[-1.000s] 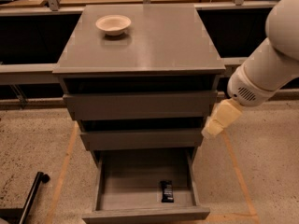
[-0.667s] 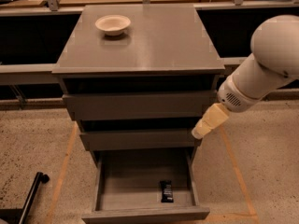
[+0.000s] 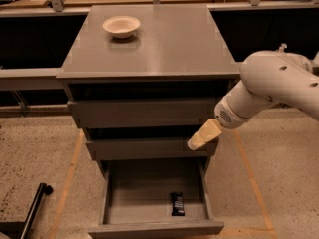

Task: Pick rxbar blueberry from bottom drawer and place on counter

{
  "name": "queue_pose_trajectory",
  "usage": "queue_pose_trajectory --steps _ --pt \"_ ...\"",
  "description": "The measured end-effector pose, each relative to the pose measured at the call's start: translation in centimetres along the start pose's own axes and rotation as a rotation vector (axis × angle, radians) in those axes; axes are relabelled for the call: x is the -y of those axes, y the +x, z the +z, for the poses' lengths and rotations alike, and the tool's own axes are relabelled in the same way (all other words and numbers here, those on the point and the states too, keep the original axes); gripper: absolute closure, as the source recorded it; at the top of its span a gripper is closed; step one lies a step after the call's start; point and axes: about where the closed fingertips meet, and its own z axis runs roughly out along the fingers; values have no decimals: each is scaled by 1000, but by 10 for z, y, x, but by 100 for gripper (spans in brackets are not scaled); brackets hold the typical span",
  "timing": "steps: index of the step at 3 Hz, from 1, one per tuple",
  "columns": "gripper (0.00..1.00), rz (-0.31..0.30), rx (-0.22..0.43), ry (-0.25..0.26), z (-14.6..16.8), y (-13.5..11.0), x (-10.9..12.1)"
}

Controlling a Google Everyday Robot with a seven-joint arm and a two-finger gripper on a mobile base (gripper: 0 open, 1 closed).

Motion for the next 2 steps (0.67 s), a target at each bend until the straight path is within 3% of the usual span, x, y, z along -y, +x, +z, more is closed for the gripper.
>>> queue_pose_trajectory --steps 2 --pt "0 8 3 -2 1 0 0"
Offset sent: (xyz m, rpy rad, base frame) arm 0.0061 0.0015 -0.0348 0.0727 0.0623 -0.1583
